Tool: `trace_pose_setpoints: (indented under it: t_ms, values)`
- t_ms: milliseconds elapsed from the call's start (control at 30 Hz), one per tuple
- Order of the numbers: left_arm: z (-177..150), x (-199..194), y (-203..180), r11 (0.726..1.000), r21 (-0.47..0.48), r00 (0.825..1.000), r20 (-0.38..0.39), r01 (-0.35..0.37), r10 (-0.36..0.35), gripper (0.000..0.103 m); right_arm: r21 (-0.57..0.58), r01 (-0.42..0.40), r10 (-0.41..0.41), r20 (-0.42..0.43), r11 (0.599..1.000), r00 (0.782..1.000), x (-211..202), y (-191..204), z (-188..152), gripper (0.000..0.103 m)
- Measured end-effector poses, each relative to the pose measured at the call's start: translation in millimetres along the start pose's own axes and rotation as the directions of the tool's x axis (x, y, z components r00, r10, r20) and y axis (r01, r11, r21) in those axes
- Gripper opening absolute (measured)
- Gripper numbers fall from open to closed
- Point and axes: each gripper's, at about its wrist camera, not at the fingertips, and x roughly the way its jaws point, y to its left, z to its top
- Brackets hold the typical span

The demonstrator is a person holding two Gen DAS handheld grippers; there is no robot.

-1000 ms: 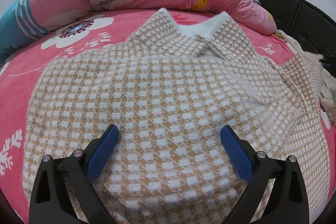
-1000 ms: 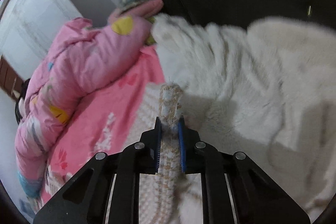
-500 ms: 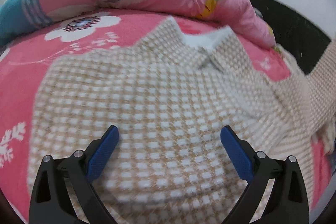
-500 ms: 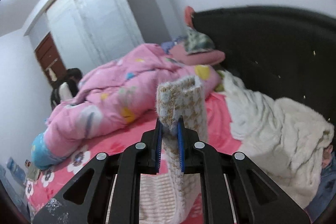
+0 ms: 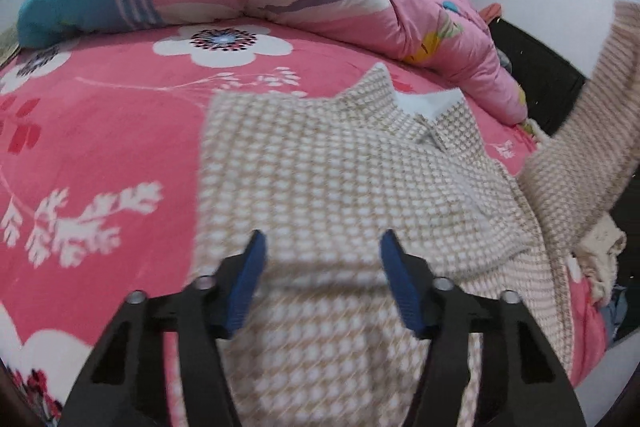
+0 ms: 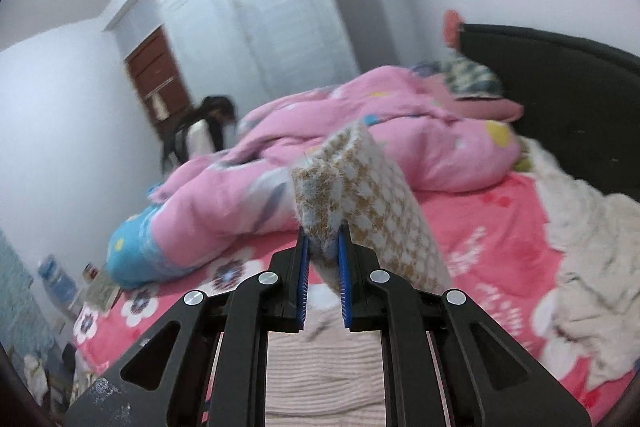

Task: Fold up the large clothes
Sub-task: 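Lay the sleeve across the cardigan with the right tool while the left tool grasps the collar-side edge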

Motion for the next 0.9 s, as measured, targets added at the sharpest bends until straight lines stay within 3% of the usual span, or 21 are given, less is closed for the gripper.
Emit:
trace_pose_setpoints:
  t_ms: [200,300,367,400,433,467,500,533,600,667,733,833,900]
  values:
    - [-13.3,-31.8,42.3,0.997,-0.072,0.999,0.009,0.039,-0.039,0.032,-0.064,-0.110,0.103,-0.111,0.992,0.988,62.2,84.7,-58.4,0.011]
    - [-20.9,-44.4,60.8,0.995,-0.094,0.999,0.007,0.034,-0.033,0.030,-0.102,-0.139,0.116,-0.208,0.985,0.971,112.2,121.2,-114.8,0.011]
    - [-23.3,-52.7,70.1,0.995,-0.099,1.000,0.009,0.026,-0.026,0.030,-0.120,-0.157,0.115,-0.296,0.980,0.948,145.4,138.0,-155.4,0.015]
    - [-24.2,-56.1,73.0,0.995,-0.100,1.000,0.012,0.026,-0.025,0.030,-0.101,-0.188,0.138,-0.375,0.977,0.917,166.7,142.9,-179.5,0.019]
    - [-25.6,-60.0,77.7,0.994,-0.102,1.000,0.013,0.025,-0.024,0.030,-0.056,-0.235,0.180,-0.479,0.970,0.859,191.9,145.6,-207.8,0.022]
    - [-26.0,-63.3,80.4,0.994,-0.102,1.000,0.013,0.024,-0.023,0.030,-0.016,-0.260,0.211,-0.540,0.965,0.815,205.3,145.7,-223.7,0.029]
    - [-26.4,-66.5,82.5,0.995,-0.101,1.000,0.014,0.026,-0.025,0.030,0.031,-0.273,0.237,-0.599,0.961,0.765,219.2,143.6,-240.0,0.041]
    - [-26.0,-70.0,84.6,0.995,-0.099,0.999,0.016,0.032,-0.030,0.030,0.071,-0.271,0.254,-0.632,0.960,0.733,227.0,137.9,-251.1,0.042]
    - [-23.3,-75.8,85.5,0.995,-0.086,0.999,0.019,0.052,-0.050,0.030,0.131,-0.286,0.302,-0.632,0.949,0.714,228.8,125.5,-254.1,0.052]
    - [-19.5,-79.7,85.1,0.994,-0.076,0.996,0.026,0.081,-0.079,0.030,0.176,-0.306,0.349,-0.596,0.935,0.723,219.4,104.9,-240.5,0.063]
    - [-11.1,-79.9,81.3,0.989,-0.075,0.991,0.031,0.130,-0.128,0.030,0.189,-0.314,0.365,-0.548,0.930,0.752,204.9,77.9,-221.5,0.067]
    - [4.7,-69.3,68.9,0.982,-0.077,0.985,0.021,0.173,-0.171,0.030,0.166,-0.272,0.318,-0.497,0.948,0.807,179.3,37.3,-203.1,0.067]
    - [18.9,-50.1,57.3,0.972,-0.085,0.975,-0.025,0.219,-0.222,0.033,0.124,-0.194,0.230,-0.461,0.973,0.857,162.8,-4.9,-187.6,0.068]
